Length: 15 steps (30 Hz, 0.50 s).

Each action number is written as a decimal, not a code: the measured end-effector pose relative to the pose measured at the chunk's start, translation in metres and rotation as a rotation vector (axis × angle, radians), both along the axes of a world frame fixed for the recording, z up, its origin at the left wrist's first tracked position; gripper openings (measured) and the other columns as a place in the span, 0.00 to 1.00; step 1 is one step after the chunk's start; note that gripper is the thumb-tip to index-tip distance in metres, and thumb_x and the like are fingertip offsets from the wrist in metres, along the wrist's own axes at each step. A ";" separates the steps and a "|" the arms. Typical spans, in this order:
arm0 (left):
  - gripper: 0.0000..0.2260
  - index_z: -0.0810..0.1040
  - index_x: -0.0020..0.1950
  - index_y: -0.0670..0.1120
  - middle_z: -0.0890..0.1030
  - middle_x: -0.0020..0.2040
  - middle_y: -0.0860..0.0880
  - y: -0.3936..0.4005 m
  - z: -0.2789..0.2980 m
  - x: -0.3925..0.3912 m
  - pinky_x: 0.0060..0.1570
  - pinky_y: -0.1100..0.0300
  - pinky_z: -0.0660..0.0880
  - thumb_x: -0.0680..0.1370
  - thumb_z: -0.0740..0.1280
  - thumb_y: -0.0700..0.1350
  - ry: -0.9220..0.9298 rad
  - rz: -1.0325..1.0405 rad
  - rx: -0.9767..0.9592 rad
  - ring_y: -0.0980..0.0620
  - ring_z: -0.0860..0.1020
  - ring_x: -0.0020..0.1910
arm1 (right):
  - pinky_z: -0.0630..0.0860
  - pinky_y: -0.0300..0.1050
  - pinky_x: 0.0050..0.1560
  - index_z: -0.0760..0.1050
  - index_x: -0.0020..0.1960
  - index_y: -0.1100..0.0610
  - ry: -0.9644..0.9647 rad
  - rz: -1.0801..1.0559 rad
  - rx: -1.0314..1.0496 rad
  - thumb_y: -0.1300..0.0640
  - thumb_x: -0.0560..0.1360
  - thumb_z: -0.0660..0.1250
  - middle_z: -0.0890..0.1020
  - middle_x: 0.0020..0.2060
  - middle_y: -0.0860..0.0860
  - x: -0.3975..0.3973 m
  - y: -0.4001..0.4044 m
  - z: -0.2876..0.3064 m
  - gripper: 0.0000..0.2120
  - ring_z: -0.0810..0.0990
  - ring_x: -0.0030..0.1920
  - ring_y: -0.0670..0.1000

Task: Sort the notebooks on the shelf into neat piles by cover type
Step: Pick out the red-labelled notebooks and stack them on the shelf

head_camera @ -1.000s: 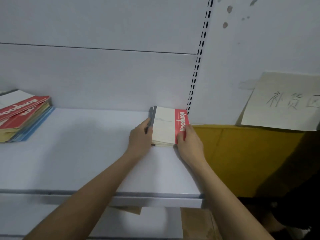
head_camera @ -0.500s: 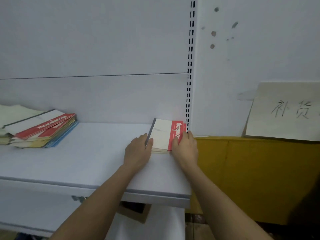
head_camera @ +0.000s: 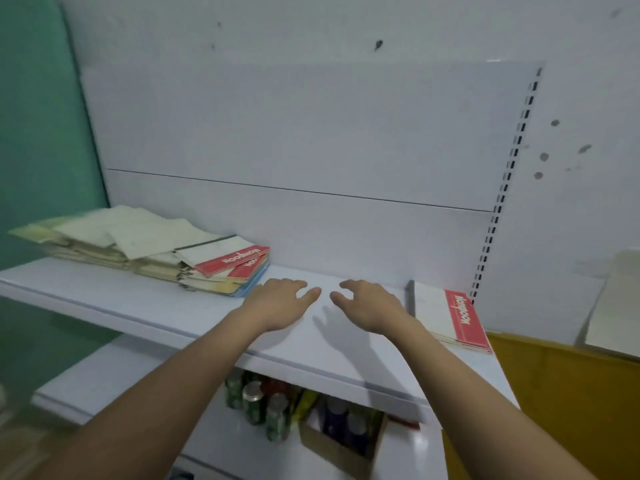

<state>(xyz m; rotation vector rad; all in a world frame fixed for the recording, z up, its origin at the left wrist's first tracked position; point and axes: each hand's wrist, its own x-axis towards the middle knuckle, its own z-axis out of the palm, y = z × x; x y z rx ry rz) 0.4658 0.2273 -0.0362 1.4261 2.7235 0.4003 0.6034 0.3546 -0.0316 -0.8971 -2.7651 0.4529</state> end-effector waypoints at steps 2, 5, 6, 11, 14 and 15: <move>0.30 0.63 0.76 0.56 0.64 0.77 0.53 -0.039 0.004 -0.025 0.71 0.49 0.61 0.78 0.47 0.69 -0.020 0.004 -0.037 0.49 0.62 0.75 | 0.64 0.54 0.69 0.63 0.74 0.48 -0.031 0.029 -0.018 0.37 0.79 0.53 0.69 0.72 0.47 -0.031 -0.029 0.009 0.27 0.66 0.71 0.53; 0.31 0.64 0.76 0.58 0.65 0.76 0.55 -0.089 0.005 -0.062 0.70 0.50 0.63 0.77 0.48 0.70 -0.017 0.031 -0.048 0.51 0.63 0.75 | 0.65 0.54 0.69 0.64 0.74 0.48 -0.027 0.061 -0.007 0.37 0.78 0.55 0.70 0.71 0.48 -0.078 -0.065 0.021 0.27 0.68 0.70 0.53; 0.30 0.64 0.75 0.58 0.66 0.75 0.55 -0.103 0.007 -0.075 0.69 0.50 0.64 0.77 0.48 0.70 -0.011 0.047 -0.034 0.51 0.64 0.74 | 0.66 0.54 0.68 0.65 0.73 0.48 -0.018 0.066 0.004 0.38 0.78 0.55 0.71 0.71 0.48 -0.093 -0.076 0.024 0.27 0.68 0.70 0.53; 0.27 0.65 0.75 0.58 0.68 0.74 0.55 -0.153 0.016 -0.135 0.68 0.51 0.64 0.79 0.49 0.67 0.009 0.095 -0.002 0.50 0.65 0.73 | 0.69 0.55 0.65 0.68 0.71 0.49 -0.029 0.108 0.024 0.38 0.78 0.56 0.72 0.69 0.49 -0.159 -0.115 0.027 0.26 0.71 0.67 0.54; 0.26 0.68 0.72 0.57 0.71 0.72 0.53 -0.165 0.016 -0.172 0.66 0.50 0.67 0.79 0.49 0.66 0.073 0.117 0.023 0.49 0.68 0.70 | 0.71 0.54 0.63 0.70 0.69 0.49 -0.023 0.124 0.034 0.40 0.78 0.55 0.74 0.67 0.50 -0.189 -0.125 0.023 0.23 0.72 0.65 0.55; 0.26 0.70 0.71 0.56 0.73 0.70 0.52 -0.166 0.015 -0.185 0.65 0.49 0.68 0.79 0.49 0.66 0.127 0.120 0.019 0.48 0.69 0.69 | 0.71 0.54 0.63 0.70 0.69 0.49 -0.022 0.129 0.029 0.41 0.78 0.55 0.74 0.67 0.50 -0.197 -0.125 0.019 0.23 0.73 0.64 0.54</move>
